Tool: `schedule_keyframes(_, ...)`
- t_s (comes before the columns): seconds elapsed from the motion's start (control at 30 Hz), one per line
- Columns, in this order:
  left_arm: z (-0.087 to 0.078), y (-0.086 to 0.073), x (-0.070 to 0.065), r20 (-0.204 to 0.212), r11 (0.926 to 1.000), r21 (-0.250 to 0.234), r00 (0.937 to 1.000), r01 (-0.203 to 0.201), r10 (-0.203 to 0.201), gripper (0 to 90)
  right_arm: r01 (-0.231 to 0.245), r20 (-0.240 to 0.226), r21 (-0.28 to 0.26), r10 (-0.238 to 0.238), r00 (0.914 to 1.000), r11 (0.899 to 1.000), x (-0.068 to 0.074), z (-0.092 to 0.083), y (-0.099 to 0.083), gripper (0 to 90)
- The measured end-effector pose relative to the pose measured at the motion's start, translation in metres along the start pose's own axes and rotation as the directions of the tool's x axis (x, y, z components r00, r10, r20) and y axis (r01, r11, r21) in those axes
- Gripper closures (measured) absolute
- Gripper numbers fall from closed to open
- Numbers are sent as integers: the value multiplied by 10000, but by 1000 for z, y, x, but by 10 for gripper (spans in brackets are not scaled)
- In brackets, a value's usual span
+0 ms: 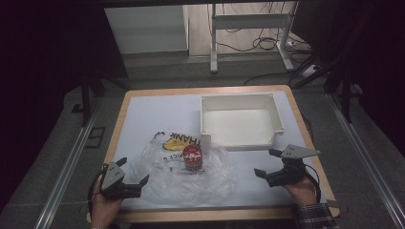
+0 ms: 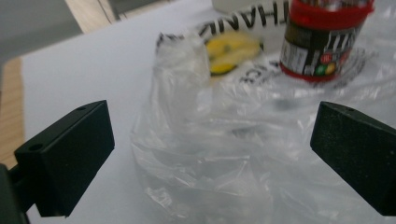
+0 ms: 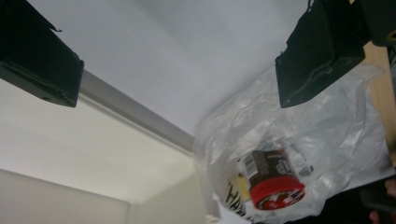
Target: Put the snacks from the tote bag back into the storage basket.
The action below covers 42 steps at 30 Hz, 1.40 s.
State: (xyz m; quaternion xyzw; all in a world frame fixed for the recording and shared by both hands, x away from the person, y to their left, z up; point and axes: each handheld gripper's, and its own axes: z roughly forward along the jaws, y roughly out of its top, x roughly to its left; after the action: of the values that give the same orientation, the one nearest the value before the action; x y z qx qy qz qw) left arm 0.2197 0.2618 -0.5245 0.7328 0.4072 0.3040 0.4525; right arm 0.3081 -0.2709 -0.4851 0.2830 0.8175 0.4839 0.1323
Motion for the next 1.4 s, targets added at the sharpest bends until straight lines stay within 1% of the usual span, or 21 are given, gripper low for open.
schedule_keyframes(0.07,-5,1,1,-151,9984,-466,9993,332,-340,0,393,-51,96,-392,9992,9992,4,2,-1,10)
schedule_keyframes(0.1,-5,1,1,-151,9984,-466,9993,332,-340,0,393,-51,96,-392,9992,9992,4,2,-1,10)
schedule_keyframes(0.13,-7,1,1,-310,9972,-617,9985,421,-441,0,506,-92,159,-504,9987,9986,7,4,-1,10)
schedule_keyframes(0.17,-8,1,3,-371,9947,-761,9967,696,-726,0,506,-92,159,-504,9987,9986,7,4,-1,10)
schedule_keyframes(0.2,-8,1,5,-141,9917,-833,9950,976,-991,1,596,-168,267,-592,9981,9979,8,5,-2,10)
schedule_keyframes(0.23,-6,1,6,64,9898,-880,9937,1120,-1119,1,596,-168,267,-592,9981,9979,8,5,-2,10)
schedule_keyframes(0.3,-3,1,5,10,9935,-759,9964,844,-846,1,578,-156,340,-572,9982,9978,7,6,-3,10)
schedule_keyframes(0.33,-1,2,4,92,9957,-647,9978,656,-651,2,509,-232,370,-501,9985,9980,6,6,-4,10)
schedule_keyframes(0.37,2,2,3,214,9975,-551,9989,435,-424,2,469,-197,369,-462,9987,9982,5,7,-5,10)
schedule_keyframes(0.4,5,3,-1,236,9994,-328,9996,-144,152,1,422,-176,372,-416,9990,9984,5,7,-5,10)
schedule_keyframes(0.43,5,3,-1,236,9994,-328,9996,-144,152,1,422,-176,372,-416,9990,9984,5,7,-5,10)
schedule_keyframes(0.47,7,4,-4,331,9984,-368,9985,-429,441,1,357,-55,355,-356,9994,9987,4,6,-5,10)
schedule_keyframes(0.6,5,5,-6,340,9970,-533,9977,-562,580,1,303,0,331,-303,9995,9990,5,5,-4,12)
schedule_keyframes(0.63,3,5,-6,267,9965,-620,9980,-557,575,1,358,149,358,-364,9992,9987,6,5,-4,11)
schedule_keyframes(0.7,3,5,-5,256,9964,-656,9981,-543,561,2,393,173,351,-399,9991,9986,6,5,-4,11)
schedule_keyframes(0.83,1,4,-4,-25,9957,-672,9980,-635,634,3,492,159,392,-498,9986,9980,7,6,-3,10)
schedule_keyframes(0.87,0,4,-5,-169,9955,-655,9976,-682,672,3,584,182,484,-593,9981,9971,7,8,-3,10)
schedule_keyframes(1.07,-2,3,-5,-390,9943,-668,9960,-827,802,3,705,78,405,-709,9975,9967,10,10,-1,10)
schedule_keyframes(1.17,-3,3,-5,-414,9941,-700,9959,-827,799,3,795,66,339,-797,9968,9963,11,10,0,10)
schedule_keyframes(1.3,-4,3,-6,-436,9934,-733,9954,-885,854,3,707,-129,246,-704,9974,9972,12,11,2,13)
schedule_keyframes(1.4,-4,3,-6,-403,9930,-756,9953,-909,881,3,805,-71,239,-803,9967,9965,13,12,2,12)
